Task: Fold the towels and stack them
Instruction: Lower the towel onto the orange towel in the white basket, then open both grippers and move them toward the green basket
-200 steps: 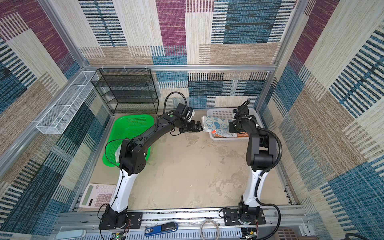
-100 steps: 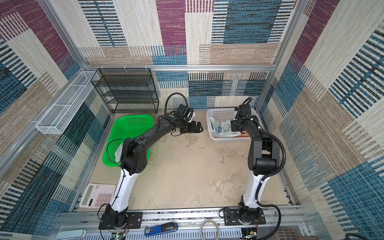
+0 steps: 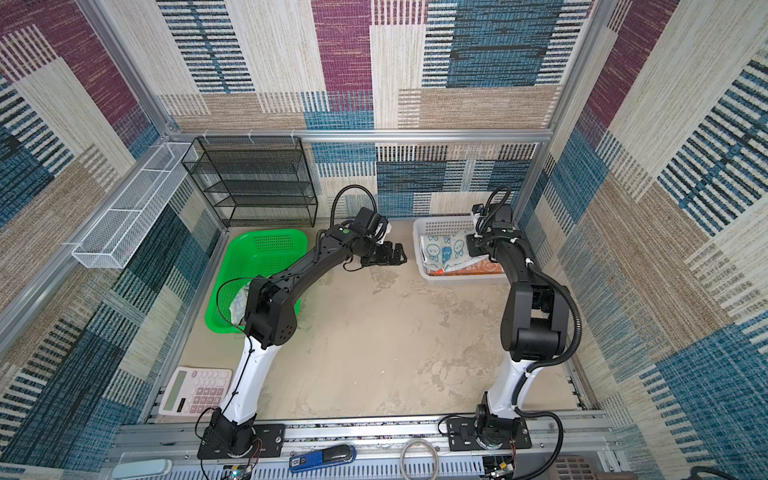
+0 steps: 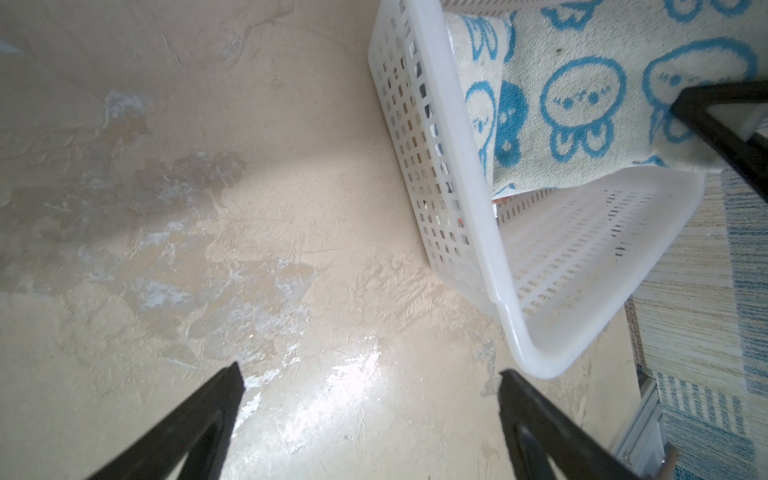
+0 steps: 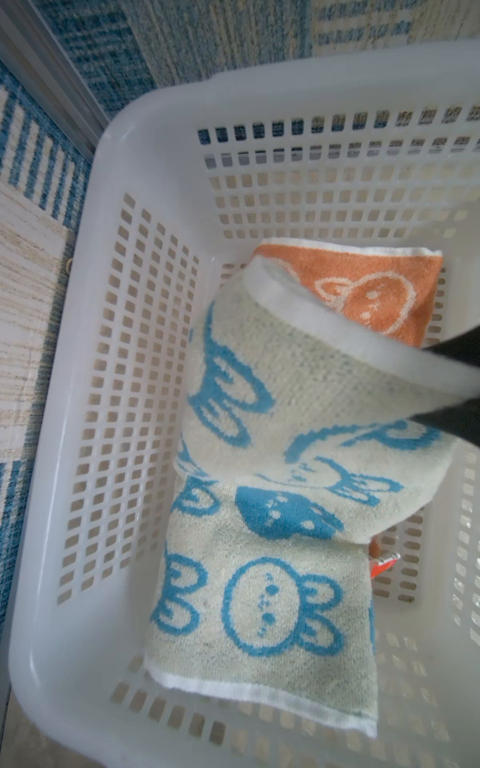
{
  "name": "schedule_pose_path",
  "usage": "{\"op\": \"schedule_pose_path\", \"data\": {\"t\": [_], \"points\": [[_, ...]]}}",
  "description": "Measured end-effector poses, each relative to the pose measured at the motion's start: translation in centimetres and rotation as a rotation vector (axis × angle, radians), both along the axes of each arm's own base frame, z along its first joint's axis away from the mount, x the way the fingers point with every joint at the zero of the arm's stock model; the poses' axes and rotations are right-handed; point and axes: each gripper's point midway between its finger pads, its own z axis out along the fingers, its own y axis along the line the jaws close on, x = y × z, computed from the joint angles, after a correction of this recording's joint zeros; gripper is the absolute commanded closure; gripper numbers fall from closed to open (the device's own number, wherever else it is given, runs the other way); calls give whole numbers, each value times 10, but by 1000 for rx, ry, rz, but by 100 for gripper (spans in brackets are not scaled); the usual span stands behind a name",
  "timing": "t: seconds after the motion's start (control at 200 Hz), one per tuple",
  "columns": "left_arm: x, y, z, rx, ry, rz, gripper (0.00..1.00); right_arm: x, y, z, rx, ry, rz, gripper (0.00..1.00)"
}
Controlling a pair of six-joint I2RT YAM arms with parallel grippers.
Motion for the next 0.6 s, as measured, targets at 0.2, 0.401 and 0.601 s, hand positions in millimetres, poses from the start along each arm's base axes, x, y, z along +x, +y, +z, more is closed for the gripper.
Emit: {"op": "schedule_pose_path", "data": {"t": [0.2, 0.401, 0.601], "points": [[2, -1, -3, 4, 2, -2, 1, 5, -16, -17, 19, 38, -6, 100], [4, -2, -7, 10, 9, -2, 1, 13, -28, -32, 27, 66, -24, 100], [5, -3, -21, 27, 34, -2, 1, 17, -47, -37, 20, 77, -56, 98]]}}
